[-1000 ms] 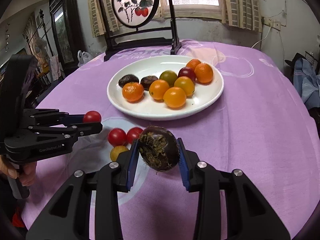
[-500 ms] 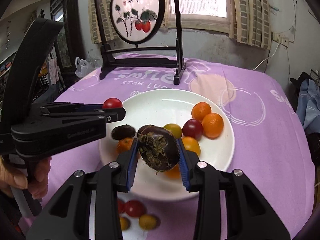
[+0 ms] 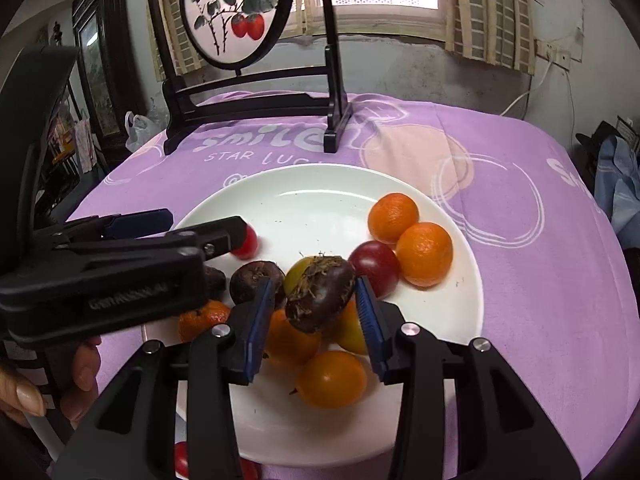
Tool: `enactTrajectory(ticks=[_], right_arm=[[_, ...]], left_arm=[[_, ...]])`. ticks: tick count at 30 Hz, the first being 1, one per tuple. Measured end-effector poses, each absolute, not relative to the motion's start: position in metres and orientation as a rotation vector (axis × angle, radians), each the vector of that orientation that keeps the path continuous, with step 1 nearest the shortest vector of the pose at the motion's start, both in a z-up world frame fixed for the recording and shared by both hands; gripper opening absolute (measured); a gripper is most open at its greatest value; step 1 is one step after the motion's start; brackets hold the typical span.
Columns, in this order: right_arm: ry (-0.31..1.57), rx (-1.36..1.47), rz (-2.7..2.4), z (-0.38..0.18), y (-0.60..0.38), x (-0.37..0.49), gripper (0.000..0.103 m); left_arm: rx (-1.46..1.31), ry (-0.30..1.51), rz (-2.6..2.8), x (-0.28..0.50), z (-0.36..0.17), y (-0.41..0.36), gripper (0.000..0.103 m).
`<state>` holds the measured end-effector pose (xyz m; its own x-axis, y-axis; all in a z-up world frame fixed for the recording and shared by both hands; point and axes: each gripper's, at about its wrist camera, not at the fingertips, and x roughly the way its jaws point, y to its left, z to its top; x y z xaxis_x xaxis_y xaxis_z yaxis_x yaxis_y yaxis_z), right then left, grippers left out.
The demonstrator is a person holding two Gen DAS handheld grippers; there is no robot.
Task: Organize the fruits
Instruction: 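Place red tomato and passion fruit on the plate and open both tools, then grasp a yellow-green tomato with the right tool while the left tool grasps a yellow tomato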
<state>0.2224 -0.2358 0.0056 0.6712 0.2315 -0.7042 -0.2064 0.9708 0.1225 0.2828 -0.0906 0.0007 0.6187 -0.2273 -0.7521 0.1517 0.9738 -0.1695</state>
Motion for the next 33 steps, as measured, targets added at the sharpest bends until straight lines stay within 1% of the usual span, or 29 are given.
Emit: enactTrajectory(ticks=[4, 7, 15, 21, 28, 33], right_arm=[[0.771, 0.079, 0.244, 0.014, -0.253, 0.196, 0.042], [0.753, 0.103, 0.225, 0.018, -0.265, 0.18, 0.045], [0.767, 0.14, 0.207, 0.015, -0.289, 0.135, 0.045], [0.808, 0.076, 0.233, 0.0, -0.282, 0.102, 0.045], [0.9, -0.065, 0.271, -0.029, -0.253, 0.084, 0.045], [0.933, -0.09, 0.284, -0.04, -0.24, 0.088, 0.045]], left_arm=[[-0.084, 0.861, -0.213, 0.266, 0.011, -0.086, 0.082], [-0.065, 0.849, -0.205, 0.245, 0.016, -0.083, 0.085], [-0.077, 0.824, -0.199, 0.181, 0.012, -0.07, 0.088], [-0.002, 0.813, -0.219, 0.144, -0.006, -0.077, 0.089], [0.094, 0.85, -0.262, 0.132, -0.026, -0.084, 0.089], [0.046, 0.854, -0.267, 0.129, -0.03, -0.072, 0.089]])
